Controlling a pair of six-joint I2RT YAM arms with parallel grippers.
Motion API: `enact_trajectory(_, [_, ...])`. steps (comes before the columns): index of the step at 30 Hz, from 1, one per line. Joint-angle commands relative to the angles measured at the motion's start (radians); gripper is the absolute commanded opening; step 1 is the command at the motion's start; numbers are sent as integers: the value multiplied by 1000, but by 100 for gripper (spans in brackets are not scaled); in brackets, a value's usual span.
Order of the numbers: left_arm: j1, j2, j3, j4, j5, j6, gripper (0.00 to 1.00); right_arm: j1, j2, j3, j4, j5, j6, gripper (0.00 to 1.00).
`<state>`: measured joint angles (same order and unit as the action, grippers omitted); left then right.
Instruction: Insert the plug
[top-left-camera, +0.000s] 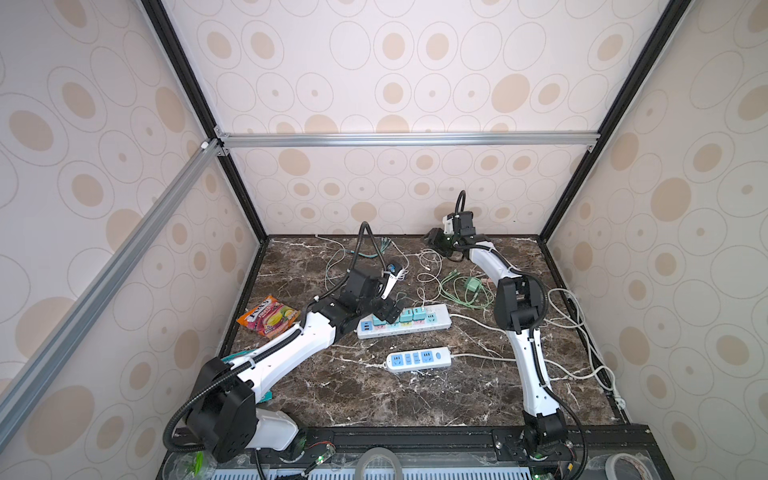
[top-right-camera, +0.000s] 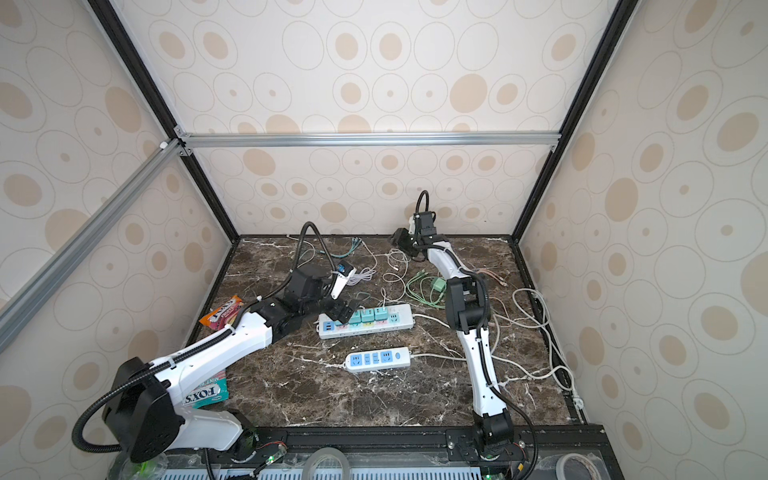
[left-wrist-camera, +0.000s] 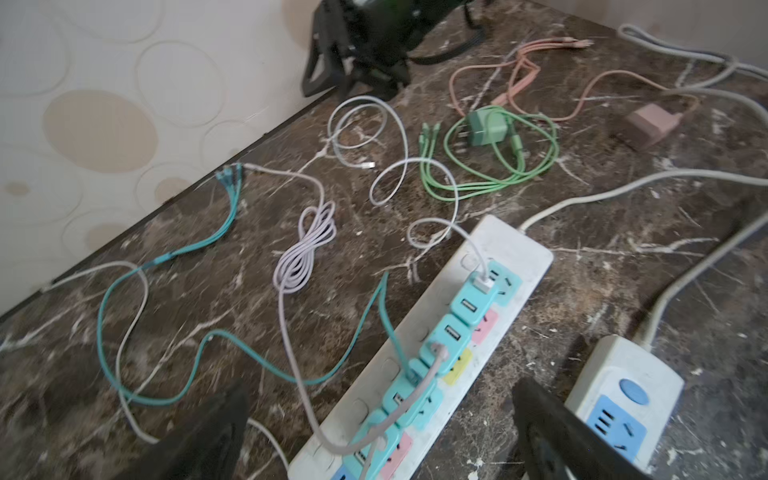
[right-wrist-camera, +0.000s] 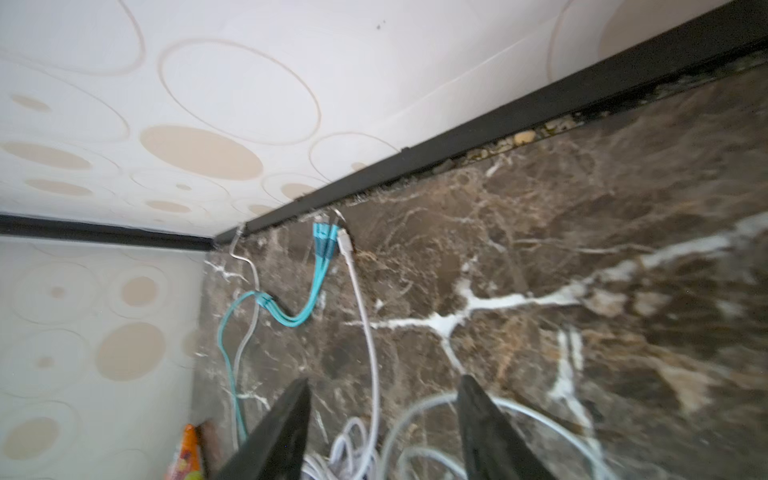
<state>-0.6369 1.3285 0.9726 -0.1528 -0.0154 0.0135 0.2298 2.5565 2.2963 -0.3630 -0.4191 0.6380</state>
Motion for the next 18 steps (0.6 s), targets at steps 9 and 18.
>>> enact_trajectory(9, [17,-175,-177,60,-302,-454,98,-17,-344,-284,-232,96,-329,100])
enact_trajectory(18, [44,-199,-249,12,-303,-647,98,-39,-690,-736,-103,199,-313,100])
